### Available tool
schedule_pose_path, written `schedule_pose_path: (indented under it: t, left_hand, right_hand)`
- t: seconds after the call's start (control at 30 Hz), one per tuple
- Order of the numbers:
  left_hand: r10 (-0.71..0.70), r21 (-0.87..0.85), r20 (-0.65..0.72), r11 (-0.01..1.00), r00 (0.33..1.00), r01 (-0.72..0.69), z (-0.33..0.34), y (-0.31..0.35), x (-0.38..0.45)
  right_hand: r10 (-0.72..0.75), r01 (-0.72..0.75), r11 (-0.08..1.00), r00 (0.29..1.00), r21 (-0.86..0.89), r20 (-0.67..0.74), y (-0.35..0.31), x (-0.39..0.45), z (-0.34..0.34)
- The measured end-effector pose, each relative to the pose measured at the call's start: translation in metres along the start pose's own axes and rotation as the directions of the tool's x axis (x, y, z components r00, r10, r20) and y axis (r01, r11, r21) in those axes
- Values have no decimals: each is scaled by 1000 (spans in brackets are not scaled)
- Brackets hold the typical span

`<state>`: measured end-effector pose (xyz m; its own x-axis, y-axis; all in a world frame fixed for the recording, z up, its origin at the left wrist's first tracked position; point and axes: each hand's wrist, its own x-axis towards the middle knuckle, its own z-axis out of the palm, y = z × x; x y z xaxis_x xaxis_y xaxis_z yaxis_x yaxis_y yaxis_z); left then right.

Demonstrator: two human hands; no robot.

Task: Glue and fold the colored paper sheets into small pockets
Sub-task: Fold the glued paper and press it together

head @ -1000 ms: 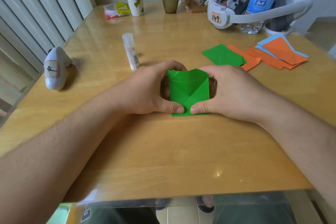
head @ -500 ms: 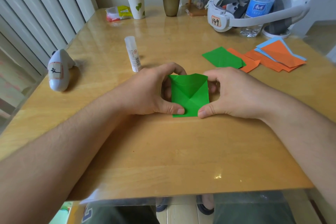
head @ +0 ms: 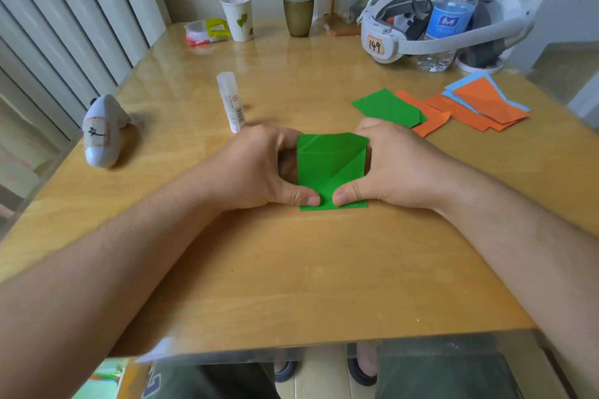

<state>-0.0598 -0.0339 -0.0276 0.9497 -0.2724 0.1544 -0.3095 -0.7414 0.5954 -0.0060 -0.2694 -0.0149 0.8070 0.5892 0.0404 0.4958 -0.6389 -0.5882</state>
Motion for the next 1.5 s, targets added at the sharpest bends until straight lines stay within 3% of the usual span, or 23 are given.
schedule_pose_path:
  t: [0.17,0.4,0.63,0.8,1.07,1.27,1.5]
  left_hand:
    - [12,36,34,999,999,-13,1,0,2]
    - [84,19,59,996,995,-86,2,0,4]
    - [80,73,43,994,996,-83,4,-9,7]
    - [83,39,73,996,994,-86,4,-9,8]
    - [7,-49,18,999,1000,-6,6,-2,10]
    - [-11,44,13,999,1000,10,-1,-11,6]
    - [41,34,-7,999,999,-41,7,-4,14]
  right_hand:
    - [-20,18,997,1000,81,22,4,-3,-4]
    - [-52,56,996,997,73,-58,-2,-1,5]
    - [-47,44,997,997,57,55,12,0,-7]
    - [-60,63,997,997,53,-50,3,2,2]
    - [-58,59,998,997,35,-40,1,2,6]
    - [-35,36,998,999,47,-22,9,0,-4]
    - [-56,56,993,998,109,-5,4,3,3]
